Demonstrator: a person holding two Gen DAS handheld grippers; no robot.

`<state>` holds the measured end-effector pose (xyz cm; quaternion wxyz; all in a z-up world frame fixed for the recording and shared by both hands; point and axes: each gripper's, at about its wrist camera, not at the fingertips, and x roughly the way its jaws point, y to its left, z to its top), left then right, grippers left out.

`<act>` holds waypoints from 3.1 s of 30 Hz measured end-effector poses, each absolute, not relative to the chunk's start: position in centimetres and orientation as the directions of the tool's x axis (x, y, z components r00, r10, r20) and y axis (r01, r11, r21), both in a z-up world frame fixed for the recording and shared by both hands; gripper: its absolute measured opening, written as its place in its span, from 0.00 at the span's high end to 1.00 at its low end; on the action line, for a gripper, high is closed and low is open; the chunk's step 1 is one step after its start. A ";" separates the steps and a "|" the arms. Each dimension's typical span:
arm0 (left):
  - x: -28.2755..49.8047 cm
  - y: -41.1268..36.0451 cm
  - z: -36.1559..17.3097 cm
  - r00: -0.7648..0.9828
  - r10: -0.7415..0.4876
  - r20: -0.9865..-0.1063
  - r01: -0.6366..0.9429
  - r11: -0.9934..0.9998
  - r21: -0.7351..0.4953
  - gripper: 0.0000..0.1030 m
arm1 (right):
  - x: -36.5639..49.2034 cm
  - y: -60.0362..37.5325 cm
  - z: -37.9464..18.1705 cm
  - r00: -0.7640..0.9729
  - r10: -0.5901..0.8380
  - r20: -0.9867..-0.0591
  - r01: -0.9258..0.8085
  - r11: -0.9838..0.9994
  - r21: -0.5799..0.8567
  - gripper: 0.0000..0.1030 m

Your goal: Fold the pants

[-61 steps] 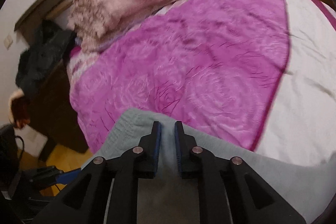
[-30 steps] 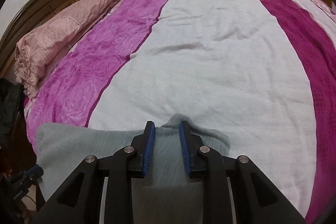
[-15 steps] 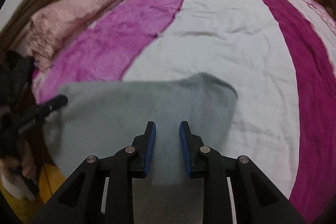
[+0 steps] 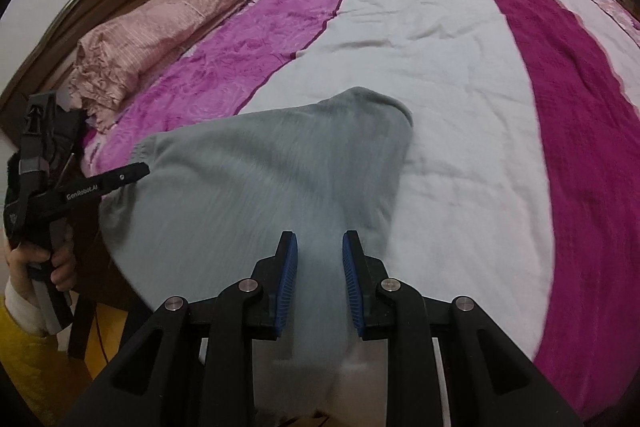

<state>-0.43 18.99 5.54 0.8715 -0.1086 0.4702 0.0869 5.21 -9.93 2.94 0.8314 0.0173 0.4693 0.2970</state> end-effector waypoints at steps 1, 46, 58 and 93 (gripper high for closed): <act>-1.2 18.5 5.9 0.547 0.047 -0.836 -0.244 0.964 -0.106 0.80 | 4.8 -10.3 3.1 0.393 0.505 -0.768 -0.471 0.828 0.303 0.82; -5.9 14.6 2.5 0.525 0.057 -0.849 -0.252 0.963 -0.092 0.66 | 2.7 -10.8 -1.1 0.269 0.639 -0.721 -0.368 0.760 0.536 0.50; -5.7 14.5 2.5 0.513 0.076 -0.855 -0.271 0.960 -0.077 0.65 | 3.0 -12.6 -1.4 0.268 0.669 -0.693 -0.269 0.743 0.613 0.79; -7.0 16.4 4.9 0.534 0.120 -0.837 -0.339 0.937 -0.082 0.65 | 0.6 -6.2 9.7 0.310 0.747 -0.588 -0.610 0.631 0.480 0.93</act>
